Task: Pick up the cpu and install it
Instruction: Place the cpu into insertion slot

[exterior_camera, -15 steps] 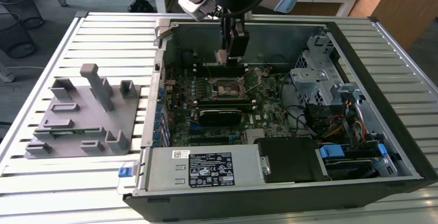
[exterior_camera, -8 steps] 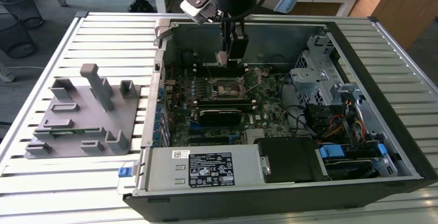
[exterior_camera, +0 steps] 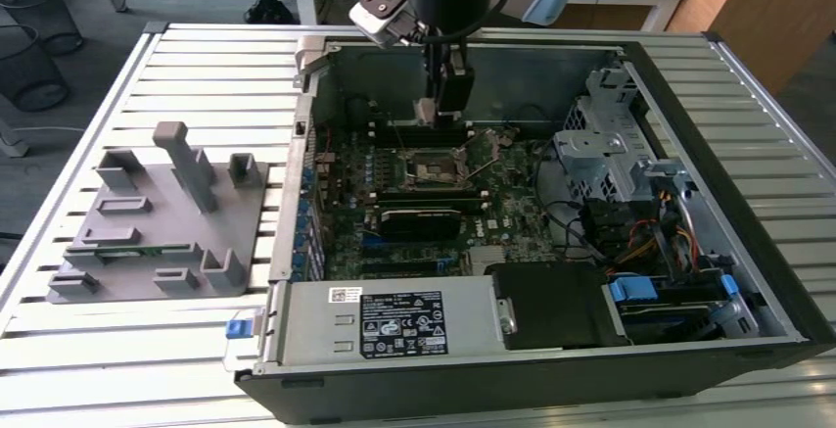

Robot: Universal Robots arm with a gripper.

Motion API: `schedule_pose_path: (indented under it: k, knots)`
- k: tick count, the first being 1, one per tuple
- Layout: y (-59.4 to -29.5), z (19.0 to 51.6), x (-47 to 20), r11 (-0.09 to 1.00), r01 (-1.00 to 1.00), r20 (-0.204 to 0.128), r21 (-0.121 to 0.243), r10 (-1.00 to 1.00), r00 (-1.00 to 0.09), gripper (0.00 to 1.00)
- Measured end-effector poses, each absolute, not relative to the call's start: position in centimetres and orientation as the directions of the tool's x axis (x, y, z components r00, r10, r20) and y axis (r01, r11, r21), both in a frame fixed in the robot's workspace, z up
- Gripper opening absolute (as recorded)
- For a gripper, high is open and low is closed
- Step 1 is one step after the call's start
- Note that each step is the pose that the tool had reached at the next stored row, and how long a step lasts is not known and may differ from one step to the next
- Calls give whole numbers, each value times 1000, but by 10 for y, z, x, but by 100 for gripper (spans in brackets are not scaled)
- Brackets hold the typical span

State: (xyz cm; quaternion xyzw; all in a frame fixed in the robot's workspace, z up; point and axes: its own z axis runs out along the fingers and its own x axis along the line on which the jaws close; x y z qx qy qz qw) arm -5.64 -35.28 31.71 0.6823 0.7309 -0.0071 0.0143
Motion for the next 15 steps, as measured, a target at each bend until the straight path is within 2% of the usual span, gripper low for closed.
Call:
schedule_pose_path:
  k: [15]
  knots:
    - [-350,306,-56,60,998,-31,9,998,-60,54]
